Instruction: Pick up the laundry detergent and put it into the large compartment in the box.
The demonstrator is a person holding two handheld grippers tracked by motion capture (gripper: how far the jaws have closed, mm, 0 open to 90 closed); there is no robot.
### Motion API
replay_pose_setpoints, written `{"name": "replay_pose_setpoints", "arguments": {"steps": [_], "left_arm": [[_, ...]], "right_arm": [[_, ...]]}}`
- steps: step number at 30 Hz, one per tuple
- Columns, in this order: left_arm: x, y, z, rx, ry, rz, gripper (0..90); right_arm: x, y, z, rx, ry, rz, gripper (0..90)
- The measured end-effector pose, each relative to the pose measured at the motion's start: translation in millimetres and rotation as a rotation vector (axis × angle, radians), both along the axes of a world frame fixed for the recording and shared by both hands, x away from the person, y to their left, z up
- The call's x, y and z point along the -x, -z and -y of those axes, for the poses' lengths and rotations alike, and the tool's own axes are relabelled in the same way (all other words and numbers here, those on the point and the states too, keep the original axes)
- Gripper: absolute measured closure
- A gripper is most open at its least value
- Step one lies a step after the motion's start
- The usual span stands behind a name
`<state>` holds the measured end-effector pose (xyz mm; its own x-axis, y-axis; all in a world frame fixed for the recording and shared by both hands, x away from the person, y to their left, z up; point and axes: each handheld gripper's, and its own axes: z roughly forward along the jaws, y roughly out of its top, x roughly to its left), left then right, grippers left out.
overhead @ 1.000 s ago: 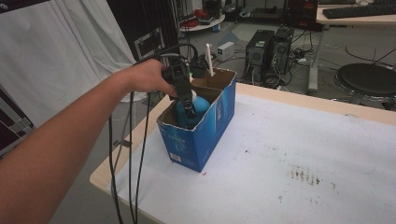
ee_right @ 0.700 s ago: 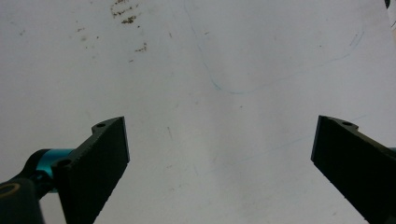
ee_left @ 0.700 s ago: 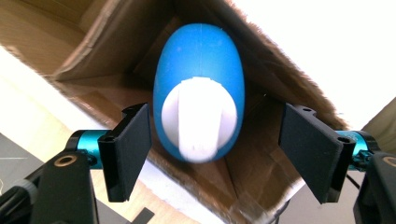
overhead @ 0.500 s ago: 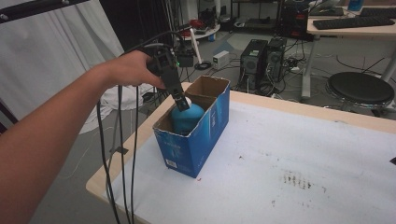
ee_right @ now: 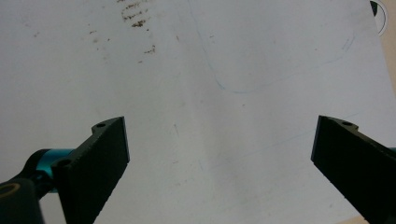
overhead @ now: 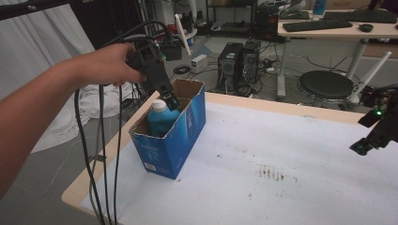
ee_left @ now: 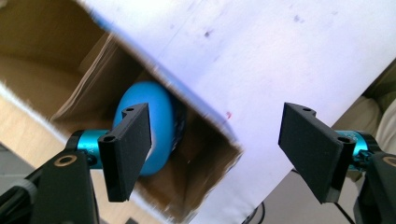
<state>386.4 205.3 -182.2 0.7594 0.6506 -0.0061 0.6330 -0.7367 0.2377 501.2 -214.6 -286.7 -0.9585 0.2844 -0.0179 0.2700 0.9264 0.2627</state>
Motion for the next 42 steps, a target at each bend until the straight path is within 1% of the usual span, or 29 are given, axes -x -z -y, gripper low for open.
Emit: {"name": "replay_pose_setpoints", "arguments": {"steps": [1, 2, 6, 7, 8, 9, 13, 15, 18, 20, 21, 23, 25, 28, 29, 32, 35, 36, 37, 38, 39, 40, 41, 42], "left_arm": [[-0.3, -0.1, 4.3, 0.004, 0.015, -0.006, 25.6], [-0.3, 0.2, 9.2, 0.005, 0.015, -0.008, 25.6], [-1.2, 5.5, 27.4, -0.002, 0.049, -0.023, 25.6], [-1.6, 7.7, 32.1, -0.013, 0.057, -0.028, 21.5], [-1.9, 9.6, 36.3, -0.015, 0.064, -0.032, 13.9], [-2.2, 10.8, 39.9, -0.015, 0.076, -0.037, 12.6], [-3.1, 15.9, 52.5, -0.014, 0.107, -0.039, 12.7], [-3.3, 17.7, 57.5, -0.018, 0.113, -0.041, 12.7], [-3.4, 18.8, 61.7, -0.018, 0.122, -0.039, 12.6], [-3.6, 19.1, 67.4, -0.019, 0.142, -0.031, 12.6], [-3.5, 19.5, 69.5, -0.013, 0.140, -0.020, 12.5], [-5.2, 19.8, 72.8, -0.014, 0.140, -0.002, 3.7], [-5.9, 20.4, 75.7, -0.018, 0.157, 0.020, 3.7], [-6.9, 24.2, 81.8, -0.034, 0.181, 0.017, 3.6], [-7.0, 26.0, 84.5, -0.040, 0.186, 0.010, 3.5], [-8.0, 30.2, 93.9, -0.041, 0.207, 0.002, 3.5], [-9.6, 33.3, 105.4, -0.046, 0.212, -0.011, 3.5], [-10.1, 34.5, 109.5, -0.041, 0.211, -0.017, 3.5], [-10.1, 34.5, 109.5, -0.041, 0.211, -0.017, 3.6], [-10.2, 35.2, 117.1, -0.042, 0.223, -0.017, 3.6], [-10.3, 35.3, 121.7, -0.047, 0.222, -0.015, 3.6], [-10.7, 36.2, 127.1, -0.041, 0.219, -0.031, 3.6], [-10.6, 36.4, 130.4, -0.044, 0.213, -0.035, 3.7], [-10.1, 36.8, 135.0, -0.050, 0.208, -0.029, 3.7]], "right_arm": [[0.6, -0.2, 0.1, -0.001, 0.002, 0.001, 3.3], [1.2, -0.4, 0.2, -0.002, 0.004, 0.000, 3.3], [2.8, -1.9, 1.4, -0.006, -0.001, 0.009, 3.3], [3.5, -2.5, 1.6, -0.006, 0.004, 0.007, 3.3], [4.0, -2.7, 1.7, -0.008, 0.005, 0.008, 3.3], [4.4, -2.9, 2.0, -0.007, 0.005, 0.008, 3.3], [5.8, -1.9, 3.0, -0.014, 0.002, 0.009, 3.3], [6.6, -1.5, 3.7, -0.008, 0.005, 0.006, 3.3], [6.7, -1.1, 5.0, -0.016, 0.006, 0.011, 3.3], [7.1, -1.3, 5.4, -0.017, 0.006, 0.011, 3.3], [7.1, -1.4, 5.6, -0.018, 0.005, 0.010, 3.3], [7.1, -1.4, 5.9, -0.018, 0.006, 0.010, 3.3], [7.2, -1.6, 5.8, -0.019, 0.003, 0.012, 3.3], [8.4, -1.8, 5.7, -0.021, 0.005, 0.011, 3.3], [8.5, -1.6, 5.9, -0.023, 0.007, 0.014, 3.3], [9.6, -1.3, 6.2, -0.026, 0.009, 0.014, 3.3], [11.2, -0.7, 6.0, -0.029, 0.004, 0.012, 3.3], [12.0, -0.2, 5.7, -0.030, 0.006, 0.012, 3.3], [12.0, -0.2, 5.7, -0.030, 0.006, 0.012, 3.3], [12.9, -0.2, 5.8, -0.025, 0.007, 0.011, 3.3], [13.8, -0.2, 6.5, -0.023, 0.002, 0.012, 3.3], [14.5, -0.5, 6.9, -0.024, 0.008, 0.010, 3.3], [14.6, -0.3, 7.3, -0.029, 0.007, 0.010, 3.3], [14.6, -0.2, 7.4, -0.029, 0.008, 0.011, 3.3]]}}
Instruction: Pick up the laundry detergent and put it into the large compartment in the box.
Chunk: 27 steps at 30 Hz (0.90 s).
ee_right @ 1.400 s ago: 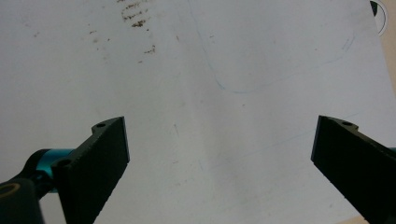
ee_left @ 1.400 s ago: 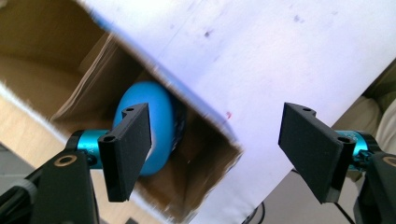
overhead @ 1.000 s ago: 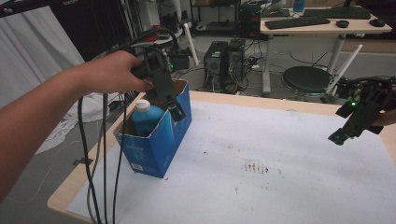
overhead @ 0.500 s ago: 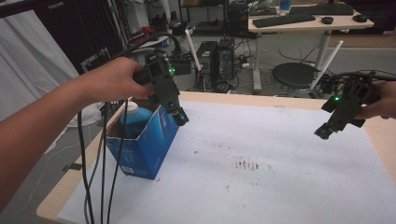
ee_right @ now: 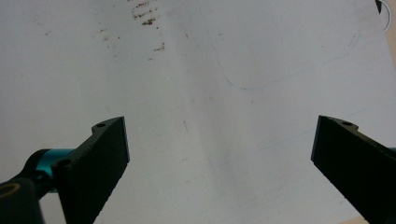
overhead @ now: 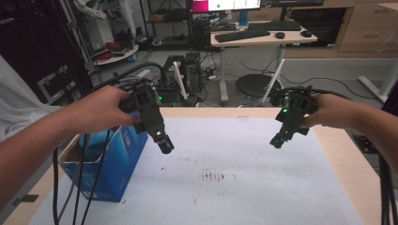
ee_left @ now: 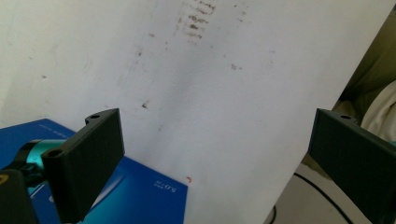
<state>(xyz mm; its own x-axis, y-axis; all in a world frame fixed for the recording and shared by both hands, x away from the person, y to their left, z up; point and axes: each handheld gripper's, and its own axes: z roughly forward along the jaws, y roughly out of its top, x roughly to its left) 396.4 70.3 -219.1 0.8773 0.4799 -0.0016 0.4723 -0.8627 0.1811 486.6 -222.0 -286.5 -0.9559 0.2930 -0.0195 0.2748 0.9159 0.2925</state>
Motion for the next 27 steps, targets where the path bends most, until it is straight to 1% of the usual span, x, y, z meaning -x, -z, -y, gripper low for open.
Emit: {"name": "replay_pose_setpoints", "arguments": {"steps": [1, 4, 7, 9, 11, 13, 16, 20, 22, 27], "left_arm": [[0.1, 0.4, 5.6, 0.001, 0.014, -0.001, 3.7], [-1.3, 1.8, 19.1, 0.027, 0.034, -0.021, 3.6], [-2.8, 6.9, 33.1, 0.012, 0.041, -0.019, 3.6], [-3.2, 11.4, 39.8, 0.005, 0.052, -0.036, 3.6], [-3.8, 16.8, 46.3, 0.000, 0.070, -0.043, 3.6], [-4.7, 23.4, 51.7, 0.000, 0.077, -0.056, 3.6], [-4.8, 30.1, 56.9, -0.012, 0.087, -0.064, 3.6], [-4.8, 37.4, 60.4, -0.006, 0.096, -0.078, 3.6], [-5.0, 40.7, 61.1, -0.012, 0.098, -0.081, 3.7], [-5.7, 50.2, 63.1, -0.008, 0.104, -0.092, 3.7]], "right_arm": [[0.1, -0.1, 0.0, 0.001, 0.001, -0.001, 3.3], [0.6, -0.7, -1.0, 0.000, 0.001, 0.000, 3.3], [1.5, -1.5, -1.9, -0.001, -0.002, 0.001, 3.3], [1.5, -1.4, -1.7, 0.001, -0.001, 0.001, 3.3], [1.5, -1.3, -1.5, 0.003, -0.003, 0.000, 3.3], [1.4, -1.2, -1.0, -0.002, -0.003, 0.001, 3.3], [0.9, -0.6, -0.5, 0.005, -0.003, -0.001, 3.3], [0.8, 0.0, -2.5, 0.006, -0.004, -0.003, 3.3], [0.5, 1.0, -4.1, 0.006, -0.006, -0.002, 3.3], [-0.3, 3.8, -7.1, 0.007, -0.013, -0.006, 3.3]]}}
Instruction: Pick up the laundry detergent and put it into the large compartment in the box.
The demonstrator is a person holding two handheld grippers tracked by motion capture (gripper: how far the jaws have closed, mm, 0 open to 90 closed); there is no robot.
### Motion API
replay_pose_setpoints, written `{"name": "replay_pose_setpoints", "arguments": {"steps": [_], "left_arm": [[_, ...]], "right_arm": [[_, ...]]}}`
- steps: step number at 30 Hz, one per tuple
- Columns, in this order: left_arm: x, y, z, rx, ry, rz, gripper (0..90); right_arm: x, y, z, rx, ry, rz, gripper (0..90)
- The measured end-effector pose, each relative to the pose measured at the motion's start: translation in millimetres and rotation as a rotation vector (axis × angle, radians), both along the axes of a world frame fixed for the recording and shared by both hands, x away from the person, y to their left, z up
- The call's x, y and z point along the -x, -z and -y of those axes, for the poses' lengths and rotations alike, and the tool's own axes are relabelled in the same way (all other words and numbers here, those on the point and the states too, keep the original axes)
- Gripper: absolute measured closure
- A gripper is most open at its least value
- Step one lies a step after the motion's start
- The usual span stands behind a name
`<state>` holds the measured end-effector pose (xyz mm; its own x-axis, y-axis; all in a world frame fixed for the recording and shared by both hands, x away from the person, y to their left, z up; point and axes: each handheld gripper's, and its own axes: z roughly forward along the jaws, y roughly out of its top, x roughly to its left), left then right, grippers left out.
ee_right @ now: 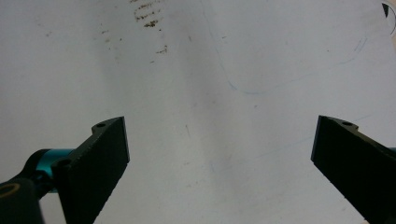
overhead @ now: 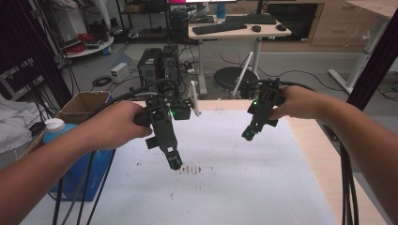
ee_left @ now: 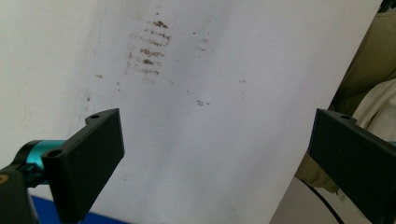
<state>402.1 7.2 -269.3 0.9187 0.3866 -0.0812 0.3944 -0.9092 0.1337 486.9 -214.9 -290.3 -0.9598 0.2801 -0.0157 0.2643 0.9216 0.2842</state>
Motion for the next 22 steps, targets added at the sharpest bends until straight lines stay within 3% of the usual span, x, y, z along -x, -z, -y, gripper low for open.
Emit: {"name": "replay_pose_setpoints", "arguments": {"steps": [7, 22], "left_arm": [[-0.1, 5.4, 3.1, -0.004, 0.012, -0.005, 3.6], [-0.9, 3.3, -1.8, -0.002, -0.003, -0.004, 3.6]], "right_arm": [[-0.7, 3.3, -2.0, 0.000, -0.008, -0.004, 3.3], [2.0, 2.9, -2.1, 0.000, -0.015, -0.002, 3.3]]}}
